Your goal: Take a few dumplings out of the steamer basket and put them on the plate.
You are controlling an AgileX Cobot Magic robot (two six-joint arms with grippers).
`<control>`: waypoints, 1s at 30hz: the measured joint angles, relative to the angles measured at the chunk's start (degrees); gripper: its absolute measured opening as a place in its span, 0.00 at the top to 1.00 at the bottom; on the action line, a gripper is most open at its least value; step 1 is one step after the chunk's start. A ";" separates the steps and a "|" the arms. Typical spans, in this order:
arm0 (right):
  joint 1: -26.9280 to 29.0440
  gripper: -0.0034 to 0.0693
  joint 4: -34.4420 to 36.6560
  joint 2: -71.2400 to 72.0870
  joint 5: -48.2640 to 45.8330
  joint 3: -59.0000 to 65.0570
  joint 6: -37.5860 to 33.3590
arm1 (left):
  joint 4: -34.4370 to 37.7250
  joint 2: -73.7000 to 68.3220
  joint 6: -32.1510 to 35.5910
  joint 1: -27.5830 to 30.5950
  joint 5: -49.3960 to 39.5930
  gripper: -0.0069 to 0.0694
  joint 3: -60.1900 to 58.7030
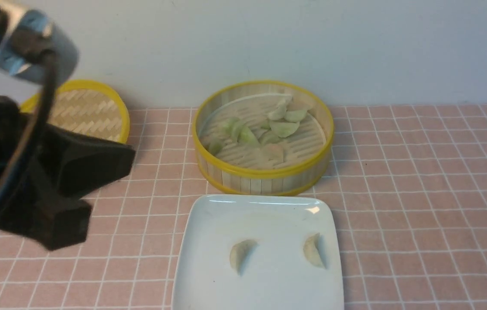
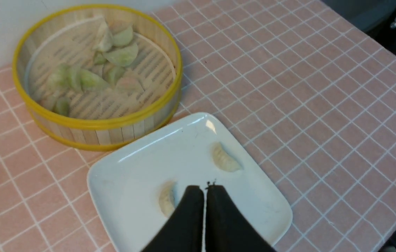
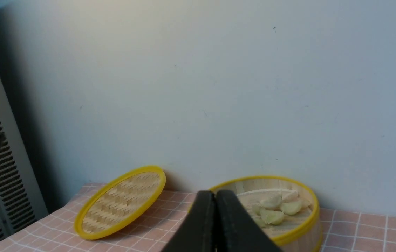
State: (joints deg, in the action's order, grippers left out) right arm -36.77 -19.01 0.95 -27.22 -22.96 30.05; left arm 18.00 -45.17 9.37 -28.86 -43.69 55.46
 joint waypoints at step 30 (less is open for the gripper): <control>0.00 0.97 -0.22 0.00 -0.30 0.00 0.17 | -9.54 34.09 1.30 1.71 15.28 0.92 -27.18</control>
State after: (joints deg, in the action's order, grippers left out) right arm -36.77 -19.23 0.95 -27.52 -22.96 30.22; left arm 8.45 -11.08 10.67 -27.15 -28.41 28.28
